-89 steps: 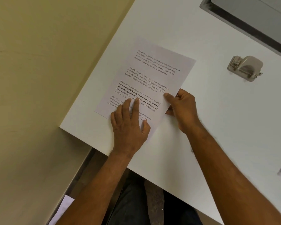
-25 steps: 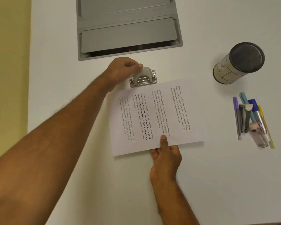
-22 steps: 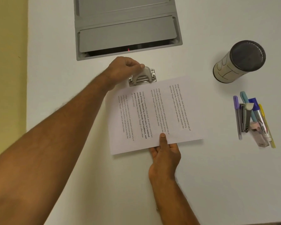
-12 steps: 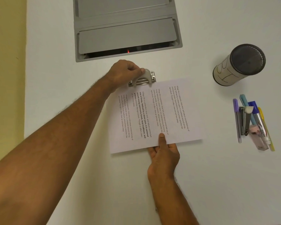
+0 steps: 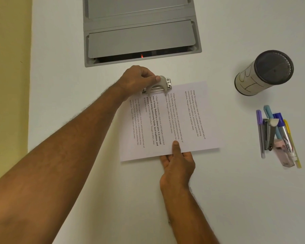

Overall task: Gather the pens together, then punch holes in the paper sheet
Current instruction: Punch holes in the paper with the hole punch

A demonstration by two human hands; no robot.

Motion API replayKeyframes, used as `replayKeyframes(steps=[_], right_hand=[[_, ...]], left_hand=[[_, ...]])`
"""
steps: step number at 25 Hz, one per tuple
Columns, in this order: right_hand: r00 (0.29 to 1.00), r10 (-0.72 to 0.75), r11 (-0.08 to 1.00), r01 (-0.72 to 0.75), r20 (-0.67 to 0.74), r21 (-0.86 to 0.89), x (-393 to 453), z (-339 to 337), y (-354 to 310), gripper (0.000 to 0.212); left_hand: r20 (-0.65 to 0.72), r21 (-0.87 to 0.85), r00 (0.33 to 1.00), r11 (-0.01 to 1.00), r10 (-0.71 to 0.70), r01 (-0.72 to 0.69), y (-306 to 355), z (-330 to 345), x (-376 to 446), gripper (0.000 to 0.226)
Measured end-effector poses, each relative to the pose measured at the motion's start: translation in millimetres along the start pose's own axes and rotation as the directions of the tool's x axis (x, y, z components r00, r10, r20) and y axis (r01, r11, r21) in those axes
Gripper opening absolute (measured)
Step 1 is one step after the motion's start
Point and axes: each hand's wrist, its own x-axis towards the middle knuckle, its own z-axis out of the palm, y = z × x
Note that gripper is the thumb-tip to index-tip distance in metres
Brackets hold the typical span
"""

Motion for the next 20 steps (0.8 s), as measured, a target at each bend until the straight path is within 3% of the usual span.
replayKeyframes(steps=[20], right_hand=[[1.000, 0.010, 0.998, -0.009, 0.012, -0.054, 2.2, 6.0, 1.8, 0.020]], left_hand=[[-0.001, 0.009, 1.000, 1.000, -0.006, 0.006, 3.8, -1.1, -2.0, 0.031]])
